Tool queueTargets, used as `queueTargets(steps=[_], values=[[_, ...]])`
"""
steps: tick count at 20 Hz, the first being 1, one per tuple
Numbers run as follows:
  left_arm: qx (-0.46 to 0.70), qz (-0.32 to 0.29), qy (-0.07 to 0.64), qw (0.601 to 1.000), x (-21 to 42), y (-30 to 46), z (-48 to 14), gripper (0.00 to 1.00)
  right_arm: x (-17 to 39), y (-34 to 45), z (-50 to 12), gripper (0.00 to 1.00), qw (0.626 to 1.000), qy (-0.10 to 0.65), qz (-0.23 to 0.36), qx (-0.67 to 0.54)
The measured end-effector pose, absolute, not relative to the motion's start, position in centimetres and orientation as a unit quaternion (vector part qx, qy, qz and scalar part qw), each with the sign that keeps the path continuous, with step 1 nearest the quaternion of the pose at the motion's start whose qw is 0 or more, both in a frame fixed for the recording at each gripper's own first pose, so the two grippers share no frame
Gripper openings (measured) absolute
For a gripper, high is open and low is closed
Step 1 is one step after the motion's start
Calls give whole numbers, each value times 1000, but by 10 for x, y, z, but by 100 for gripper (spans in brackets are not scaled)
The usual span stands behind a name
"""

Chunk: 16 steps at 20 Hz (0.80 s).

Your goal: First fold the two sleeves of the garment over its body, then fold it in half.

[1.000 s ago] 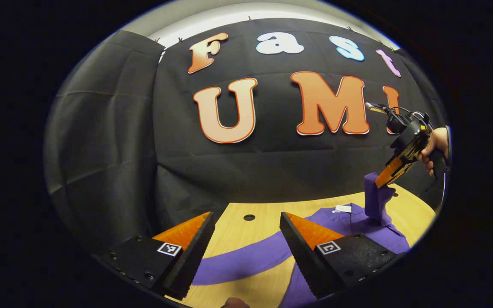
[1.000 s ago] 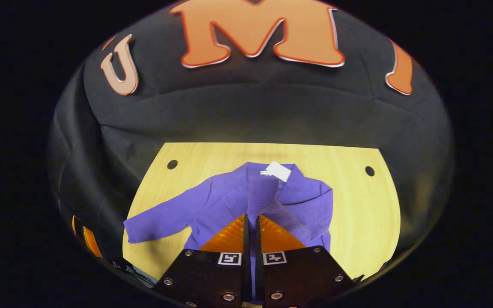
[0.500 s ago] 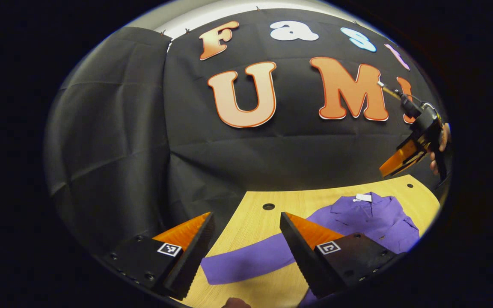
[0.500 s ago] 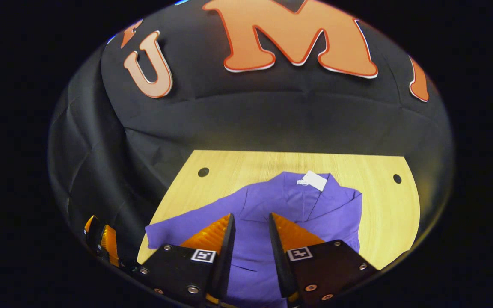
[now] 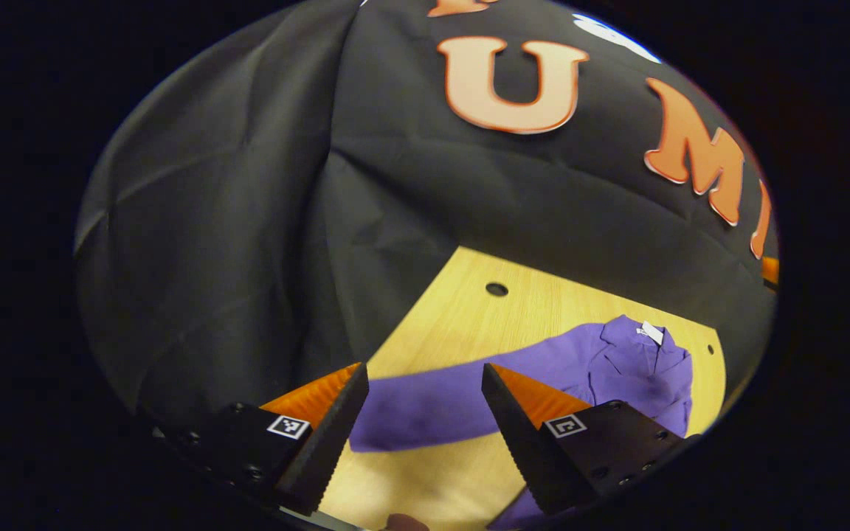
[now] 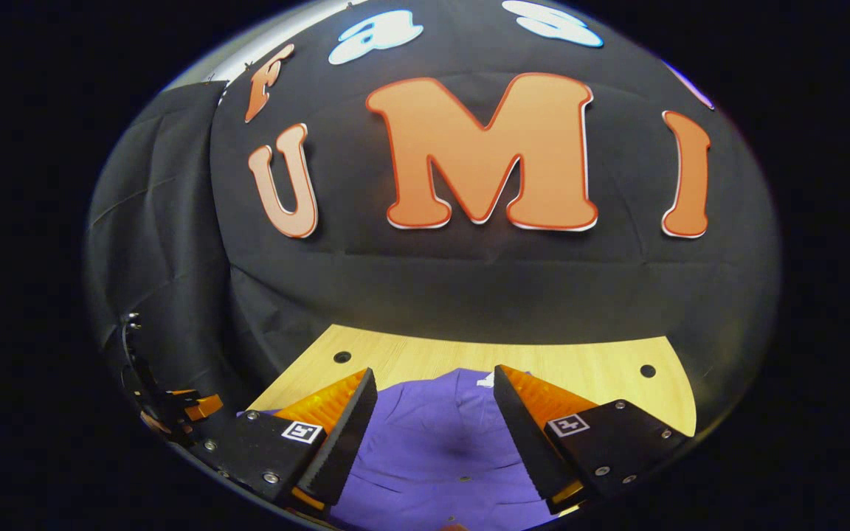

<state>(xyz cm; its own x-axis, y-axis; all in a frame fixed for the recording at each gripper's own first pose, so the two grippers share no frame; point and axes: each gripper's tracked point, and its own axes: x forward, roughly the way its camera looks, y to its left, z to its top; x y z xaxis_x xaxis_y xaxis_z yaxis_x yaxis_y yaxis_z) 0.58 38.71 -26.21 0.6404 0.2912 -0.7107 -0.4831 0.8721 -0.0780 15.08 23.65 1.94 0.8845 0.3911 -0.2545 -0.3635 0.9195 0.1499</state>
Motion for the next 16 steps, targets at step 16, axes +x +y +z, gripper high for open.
queueTargets(steps=[16], values=[[-191, 238, 581, 754, -7, 393, -416, 98, 96, 114, 12, 94, 984, 96, 140, 52]])
